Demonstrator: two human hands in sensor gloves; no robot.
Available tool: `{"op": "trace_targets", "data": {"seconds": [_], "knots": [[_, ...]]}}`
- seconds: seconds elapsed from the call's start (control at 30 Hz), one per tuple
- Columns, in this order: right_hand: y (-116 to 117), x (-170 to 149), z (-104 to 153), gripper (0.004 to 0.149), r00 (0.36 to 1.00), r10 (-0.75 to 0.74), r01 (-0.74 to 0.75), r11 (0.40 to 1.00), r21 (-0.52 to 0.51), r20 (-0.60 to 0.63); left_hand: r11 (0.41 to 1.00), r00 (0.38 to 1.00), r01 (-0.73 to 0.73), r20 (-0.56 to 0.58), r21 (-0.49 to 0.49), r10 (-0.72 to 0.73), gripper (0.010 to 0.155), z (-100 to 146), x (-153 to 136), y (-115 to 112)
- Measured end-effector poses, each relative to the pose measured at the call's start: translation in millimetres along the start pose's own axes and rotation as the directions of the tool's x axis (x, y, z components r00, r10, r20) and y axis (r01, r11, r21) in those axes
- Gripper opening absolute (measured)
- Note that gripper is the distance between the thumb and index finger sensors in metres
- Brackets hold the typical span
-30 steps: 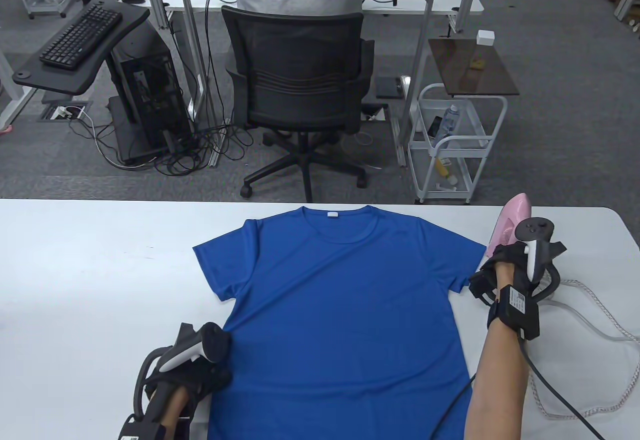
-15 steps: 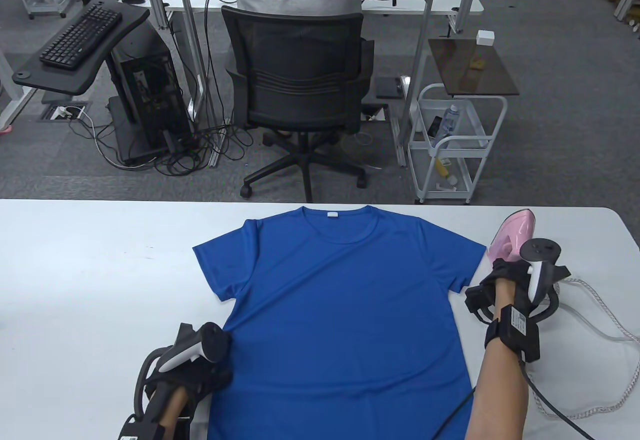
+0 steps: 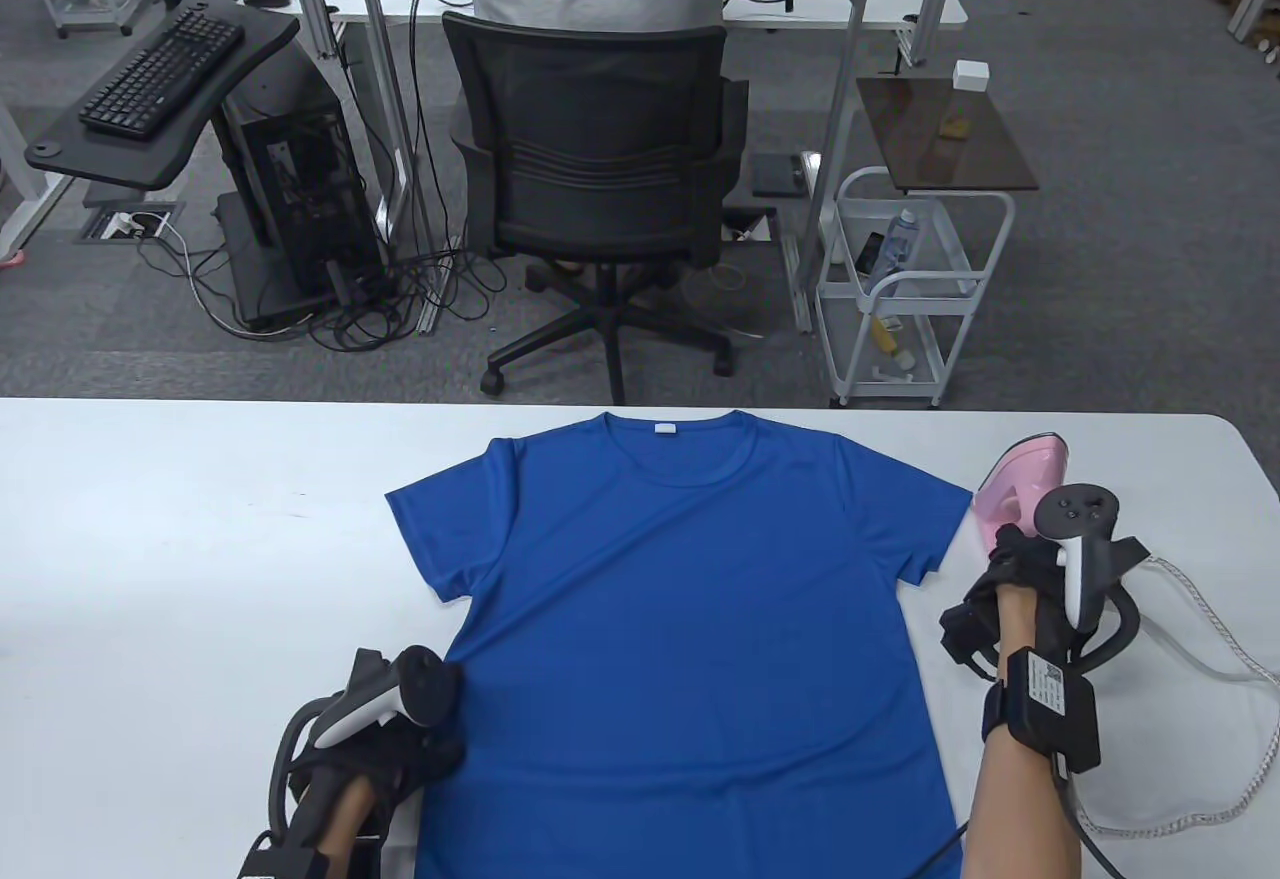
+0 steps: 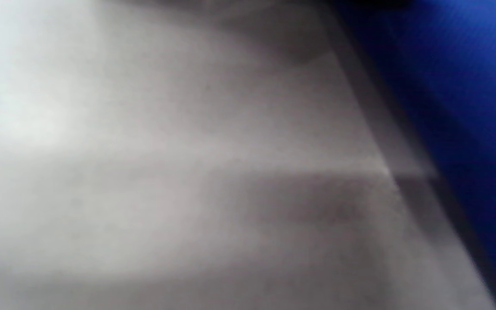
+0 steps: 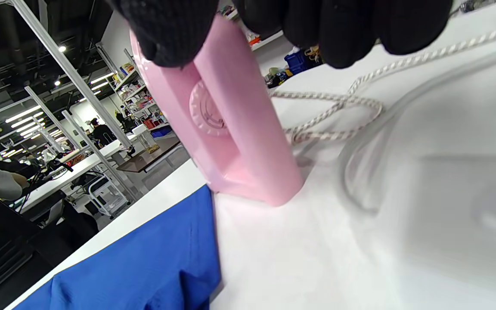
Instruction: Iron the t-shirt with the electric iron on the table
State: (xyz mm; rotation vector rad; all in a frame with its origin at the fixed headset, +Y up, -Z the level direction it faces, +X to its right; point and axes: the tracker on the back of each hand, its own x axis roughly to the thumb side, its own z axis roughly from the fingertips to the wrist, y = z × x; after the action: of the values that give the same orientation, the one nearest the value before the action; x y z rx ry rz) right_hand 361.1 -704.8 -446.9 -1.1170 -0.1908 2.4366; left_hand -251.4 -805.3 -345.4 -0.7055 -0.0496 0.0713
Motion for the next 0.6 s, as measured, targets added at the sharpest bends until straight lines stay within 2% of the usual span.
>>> {"op": "trace_targets", "data": {"seconds": [0.13, 0.23, 0.33, 0.47, 0.6], "knots": [[-12.2, 0.1, 4.6, 0.061, 0.993, 0.108, -0.109, 0.993, 0.035, 0.041, 1.000, 1.000, 0.000, 0.000, 0.002, 0.000, 0.079, 0.2, -0.1, -0.2], [-17.3, 0.5, 10.9, 0.058, 0.974, 0.205, -0.214, 0.972, 0.099, 0.093, 1.000, 1.000, -0.001, -0.001, 0.004, 0.001, 0.079, 0.4, -0.3, -0.5], [-13.8, -0.2, 17.6, 0.056, 0.938, 0.282, -0.322, 0.925, 0.203, 0.202, 1.000, 1.000, -0.003, -0.001, 0.007, 0.003, 0.079, 0.3, -0.5, -0.8], [1.8, -6.8, 30.1, 0.061, 0.886, 0.330, -0.433, 0.840, 0.327, 0.327, 1.000, 1.000, -0.005, -0.001, 0.009, 0.005, 0.079, 0.5, -0.7, -1.3], [14.8, -11.7, 39.2, 0.062, 0.823, 0.411, -0.528, 0.807, 0.263, 0.392, 1.000, 1.000, -0.004, -0.003, 0.009, 0.004, 0.079, 0.6, -0.8, -1.4]]}}
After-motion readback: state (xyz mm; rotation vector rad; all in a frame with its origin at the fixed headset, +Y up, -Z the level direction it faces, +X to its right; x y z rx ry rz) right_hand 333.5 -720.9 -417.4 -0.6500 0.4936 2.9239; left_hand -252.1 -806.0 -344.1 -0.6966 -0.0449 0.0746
